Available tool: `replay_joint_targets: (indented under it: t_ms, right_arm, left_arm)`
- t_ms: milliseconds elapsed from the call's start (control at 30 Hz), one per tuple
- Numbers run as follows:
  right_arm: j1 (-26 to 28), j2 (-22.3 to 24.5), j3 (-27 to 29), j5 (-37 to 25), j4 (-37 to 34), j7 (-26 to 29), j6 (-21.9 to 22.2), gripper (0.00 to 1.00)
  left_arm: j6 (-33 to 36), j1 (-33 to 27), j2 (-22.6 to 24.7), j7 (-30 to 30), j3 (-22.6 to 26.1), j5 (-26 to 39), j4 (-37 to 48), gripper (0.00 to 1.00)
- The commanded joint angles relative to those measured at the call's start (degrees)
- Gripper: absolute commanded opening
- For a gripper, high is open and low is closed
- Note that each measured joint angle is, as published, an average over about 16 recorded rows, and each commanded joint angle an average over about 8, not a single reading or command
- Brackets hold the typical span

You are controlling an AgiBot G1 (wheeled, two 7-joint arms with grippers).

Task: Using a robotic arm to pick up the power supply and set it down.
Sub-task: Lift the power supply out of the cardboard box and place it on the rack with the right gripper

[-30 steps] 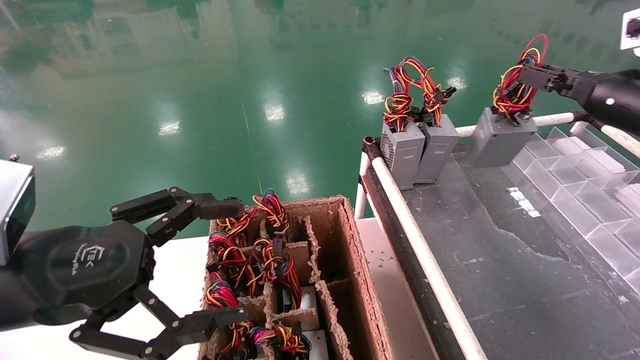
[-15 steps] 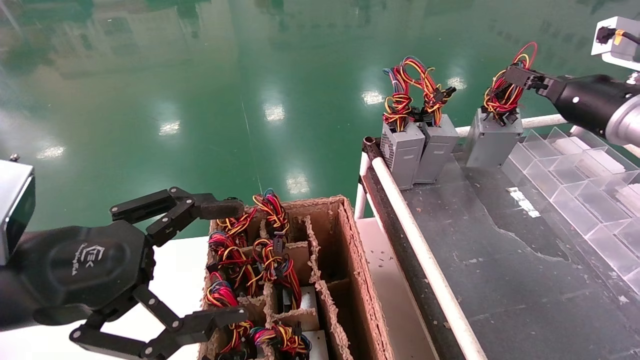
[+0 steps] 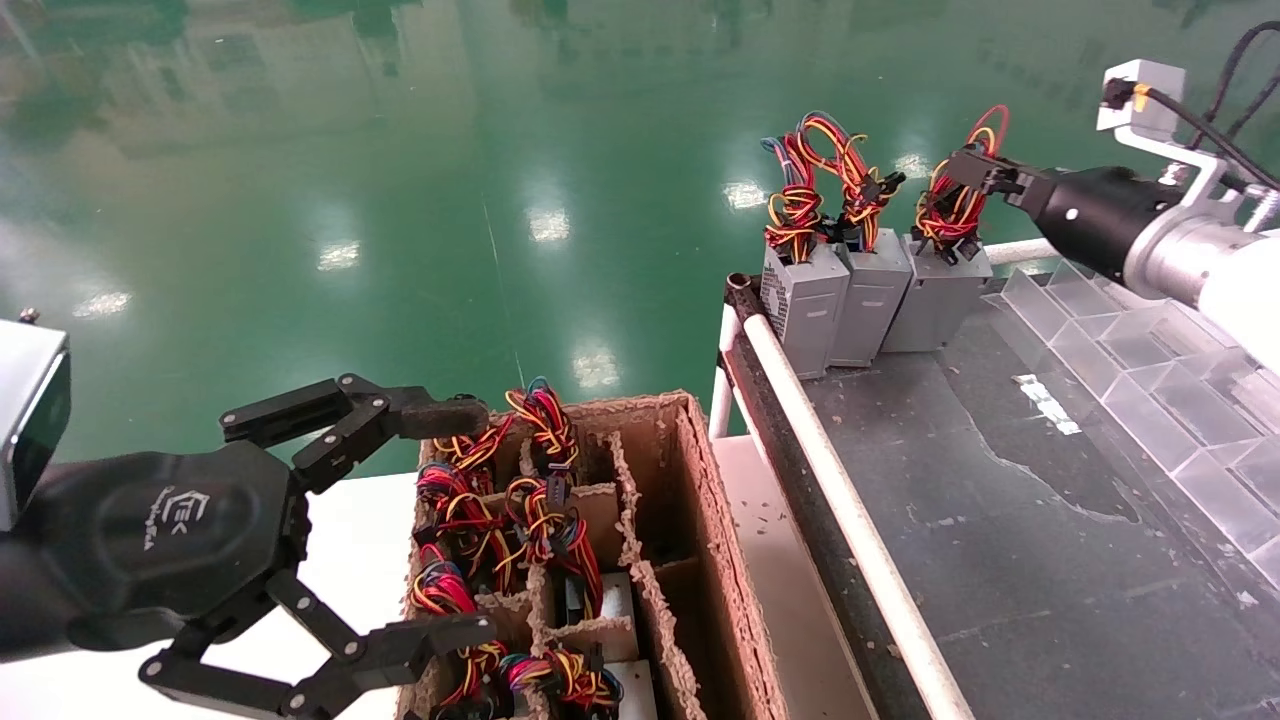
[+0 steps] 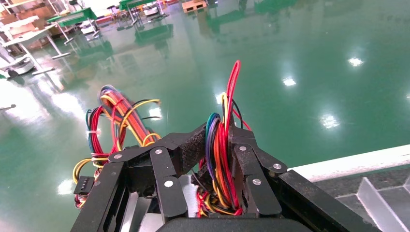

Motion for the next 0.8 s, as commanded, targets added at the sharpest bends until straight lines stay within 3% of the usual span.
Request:
replay_joint_targets:
  t_ms: [33, 800]
  right_arm:
    - [-0.16, -0.73, -0.10, -0.14, 0.13, -0.06, 0.27, 0.00]
    - [-0.06, 0.11, 0.24, 0.35, 0.49, 1.29, -0.60, 0.00]
  left_arm:
    - [0.00, 0.00, 0.00, 0.00, 0.00, 0.00, 0.00, 1.00]
    - [-0.01, 0.00, 0.00, 0.01, 0.01, -0.01, 0.00, 1.00]
